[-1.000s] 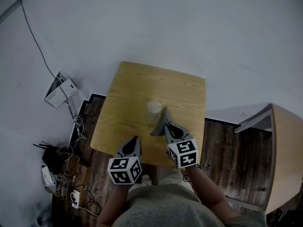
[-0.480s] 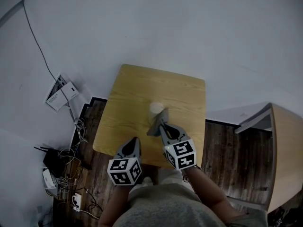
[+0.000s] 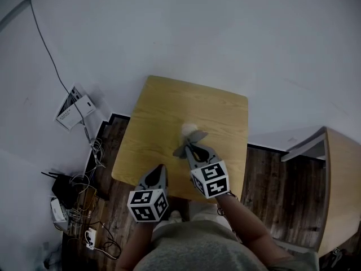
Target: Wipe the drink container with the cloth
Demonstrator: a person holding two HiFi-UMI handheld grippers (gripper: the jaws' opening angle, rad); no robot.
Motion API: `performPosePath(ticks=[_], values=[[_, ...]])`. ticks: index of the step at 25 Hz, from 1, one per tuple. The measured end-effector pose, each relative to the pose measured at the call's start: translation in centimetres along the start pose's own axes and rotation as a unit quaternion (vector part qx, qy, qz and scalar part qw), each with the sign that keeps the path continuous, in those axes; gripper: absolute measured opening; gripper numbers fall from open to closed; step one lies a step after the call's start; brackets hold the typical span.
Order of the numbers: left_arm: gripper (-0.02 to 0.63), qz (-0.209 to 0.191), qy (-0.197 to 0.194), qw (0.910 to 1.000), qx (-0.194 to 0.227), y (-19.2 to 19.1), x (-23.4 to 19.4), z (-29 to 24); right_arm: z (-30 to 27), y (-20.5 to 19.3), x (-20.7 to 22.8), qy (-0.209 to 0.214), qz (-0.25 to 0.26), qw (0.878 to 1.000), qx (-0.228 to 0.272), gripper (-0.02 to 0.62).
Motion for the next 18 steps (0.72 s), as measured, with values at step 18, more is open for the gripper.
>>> performPosePath(ticks=[18], values=[[0.003,0.012,0.016,0.9997,-0.012,-0.7,-0.8,-1.1,-3.3,-2.8,-0.3,0.022,0.008,0.999,-0.044,0.009]])
Point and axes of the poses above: the fingertips, and each gripper's own axes: z backward along the fingers, x to its right, y out of its top, the point moved 1 cm from there along z, backward along the fingers, and after that the axes turned 15 degrees about -y, right-handed, at the moved point
